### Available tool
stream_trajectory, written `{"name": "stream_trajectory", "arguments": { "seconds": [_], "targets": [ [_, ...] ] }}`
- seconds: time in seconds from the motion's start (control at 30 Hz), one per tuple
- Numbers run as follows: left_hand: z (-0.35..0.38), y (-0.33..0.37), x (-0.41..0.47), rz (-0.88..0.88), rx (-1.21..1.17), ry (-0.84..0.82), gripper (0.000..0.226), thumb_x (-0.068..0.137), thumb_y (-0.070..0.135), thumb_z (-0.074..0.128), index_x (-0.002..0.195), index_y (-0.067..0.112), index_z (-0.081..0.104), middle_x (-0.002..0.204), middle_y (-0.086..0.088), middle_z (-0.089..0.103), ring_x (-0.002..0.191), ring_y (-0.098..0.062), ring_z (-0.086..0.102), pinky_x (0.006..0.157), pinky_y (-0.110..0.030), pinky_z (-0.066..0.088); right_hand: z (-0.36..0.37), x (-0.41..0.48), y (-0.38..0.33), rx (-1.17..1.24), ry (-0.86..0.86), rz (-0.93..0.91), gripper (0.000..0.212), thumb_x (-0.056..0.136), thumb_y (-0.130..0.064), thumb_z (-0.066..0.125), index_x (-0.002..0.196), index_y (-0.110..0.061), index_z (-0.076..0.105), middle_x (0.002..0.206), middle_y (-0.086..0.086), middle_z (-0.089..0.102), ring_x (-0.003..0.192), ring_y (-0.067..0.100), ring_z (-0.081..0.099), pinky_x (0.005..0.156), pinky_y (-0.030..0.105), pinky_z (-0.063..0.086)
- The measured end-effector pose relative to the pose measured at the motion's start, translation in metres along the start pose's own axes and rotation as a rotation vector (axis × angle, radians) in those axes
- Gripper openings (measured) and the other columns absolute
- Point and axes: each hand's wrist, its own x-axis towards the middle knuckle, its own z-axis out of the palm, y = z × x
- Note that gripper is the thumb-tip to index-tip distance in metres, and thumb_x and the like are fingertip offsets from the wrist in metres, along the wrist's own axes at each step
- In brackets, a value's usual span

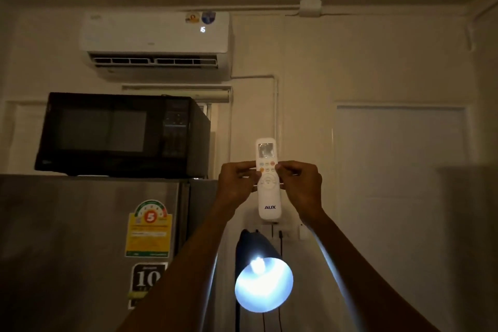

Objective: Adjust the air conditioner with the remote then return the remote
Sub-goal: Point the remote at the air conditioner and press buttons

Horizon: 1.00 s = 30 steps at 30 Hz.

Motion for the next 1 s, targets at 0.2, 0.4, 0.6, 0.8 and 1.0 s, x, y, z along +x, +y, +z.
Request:
{"name": "stream_trajectory", "arguments": {
  "seconds": [0.2,0.4,0.6,0.8,1.0],
  "targets": [
    [-0.041,0.025,-0.035,-0.009,0.010,0.043,0.037,0.085,0.002,0.066,0.122,0.005,0.064,0.106,-0.010,0.073,0.095,-0.022,0.071,0.067,-0.025,0.060,0.019,-0.043,-0.038,0.008,-0.049,0.034,0.021,0.087,-0.018,0.067,0.105,-0.010,0.074,0.104,0.010,0.076,0.088,0.024,0.074,0.076,0.043,0.063],
    [-0.077,0.054,-0.065,0.045,0.078,0.054,0.035,0.087,0.002,0.063,0.122,0.002,0.063,0.115,-0.018,0.071,0.106,-0.031,0.069,0.080,-0.035,0.059,0.035,-0.068,-0.071,0.001,-0.129,0.064,0.027,0.084,-0.018,0.071,0.110,-0.009,0.070,0.110,0.011,0.074,0.095,0.026,0.072,0.082,0.047,0.061],
    [-0.112,0.076,-0.083,-0.039,0.050,0.087,0.035,0.088,0.001,0.061,0.123,0.000,0.061,0.118,-0.020,0.068,0.109,-0.032,0.068,0.089,-0.044,0.057,0.056,-0.083,-0.097,0.020,-0.191,0.094,0.022,0.084,-0.016,0.071,0.104,-0.007,0.068,0.107,0.014,0.074,0.090,0.026,0.073,0.074,0.043,0.063],
    [-0.140,0.090,-0.094,-0.027,0.077,0.087,0.031,0.087,0.001,0.061,0.118,0.003,0.064,0.114,-0.015,0.071,0.098,-0.023,0.071,0.057,-0.017,0.058,0.072,-0.095,-0.118,0.032,-0.254,0.141,0.026,0.084,-0.016,0.070,0.107,-0.006,0.066,0.109,0.016,0.072,0.097,0.029,0.072,0.083,0.049,0.060],
    [-0.156,0.100,-0.099,-0.010,0.103,0.116,0.031,0.088,0.003,0.062,0.119,0.003,0.064,0.117,-0.016,0.070,0.096,-0.022,0.070,0.058,-0.017,0.058,0.082,-0.104,-0.139,0.061,-0.276,0.163,0.029,0.085,-0.015,0.070,0.111,-0.005,0.065,0.111,0.017,0.072,0.098,0.030,0.071,0.084,0.050,0.060]
  ]
}}
